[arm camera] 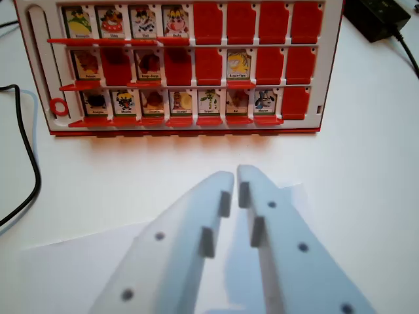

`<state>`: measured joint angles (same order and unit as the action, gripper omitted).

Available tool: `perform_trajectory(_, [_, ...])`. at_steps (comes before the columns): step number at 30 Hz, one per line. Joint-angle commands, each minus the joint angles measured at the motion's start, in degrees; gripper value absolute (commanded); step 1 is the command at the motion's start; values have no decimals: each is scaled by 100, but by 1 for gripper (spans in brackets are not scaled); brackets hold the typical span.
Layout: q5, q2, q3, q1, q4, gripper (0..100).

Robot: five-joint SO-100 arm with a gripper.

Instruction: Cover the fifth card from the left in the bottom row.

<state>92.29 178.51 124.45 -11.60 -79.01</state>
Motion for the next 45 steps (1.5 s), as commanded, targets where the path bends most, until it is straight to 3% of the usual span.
perform_trajectory(1, [-18,-668,79,97,510,0])
perform_trajectory(9, [9,-1731,826,193,1775,0])
perform_trajectory(15, [299,-2188,1758,167,3120,0])
perform_trajectory(26, [448,-2610,2821,334,4228,0])
perform_trajectory(45, [396,-4685,3560,457,6680,0])
